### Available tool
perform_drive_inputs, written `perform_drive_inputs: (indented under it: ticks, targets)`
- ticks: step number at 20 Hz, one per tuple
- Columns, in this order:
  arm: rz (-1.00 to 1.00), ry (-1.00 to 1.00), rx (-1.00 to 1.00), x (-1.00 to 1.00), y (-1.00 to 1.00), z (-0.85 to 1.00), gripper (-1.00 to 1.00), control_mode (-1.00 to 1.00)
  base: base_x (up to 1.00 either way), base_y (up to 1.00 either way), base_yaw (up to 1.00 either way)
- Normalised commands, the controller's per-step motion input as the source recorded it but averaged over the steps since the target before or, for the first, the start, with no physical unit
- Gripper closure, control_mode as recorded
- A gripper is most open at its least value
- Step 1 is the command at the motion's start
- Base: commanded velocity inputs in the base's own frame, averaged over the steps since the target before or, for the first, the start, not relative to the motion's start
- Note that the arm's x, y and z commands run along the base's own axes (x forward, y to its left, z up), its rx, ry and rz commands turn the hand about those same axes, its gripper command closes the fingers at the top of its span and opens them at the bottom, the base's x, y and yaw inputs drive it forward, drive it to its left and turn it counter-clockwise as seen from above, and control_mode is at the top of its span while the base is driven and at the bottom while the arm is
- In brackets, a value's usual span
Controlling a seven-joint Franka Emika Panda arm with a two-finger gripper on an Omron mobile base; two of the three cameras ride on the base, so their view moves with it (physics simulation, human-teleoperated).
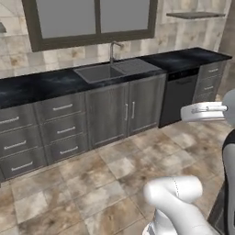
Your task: Move the bowls from the cabinet to the plates on the dining table.
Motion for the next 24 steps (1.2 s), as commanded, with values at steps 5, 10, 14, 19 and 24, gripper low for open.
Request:
perform_drive_inputs:
  ticks: [5, 10, 14, 19, 24]
  targets:
    - [0.0, 0.0, 0.0, 0.0, 0.0, 0.0, -1.0, 1.0, -0.06, 0.0, 0.31]
    - [0.0, 0.0, 0.0, 0.0, 0.0, 0.0, -1.0, 1.0, 0.0, 0.0, 0.35]
    - [0.0, 0.0, 0.0, 0.0, 0.0, 0.0, -1.0, 1.0, 0.0, 0.0, 0.45]
    - [0.0, 0.0, 0.0, 0.0, 0.0, 0.0, -1.0, 1.0, 0.16, -0.06, 0.46]
    - [0.0, 0.0, 0.0, 0.0, 0.0, 0.0, -1.0, 1.0, 0.83, -0.31, 0.4]
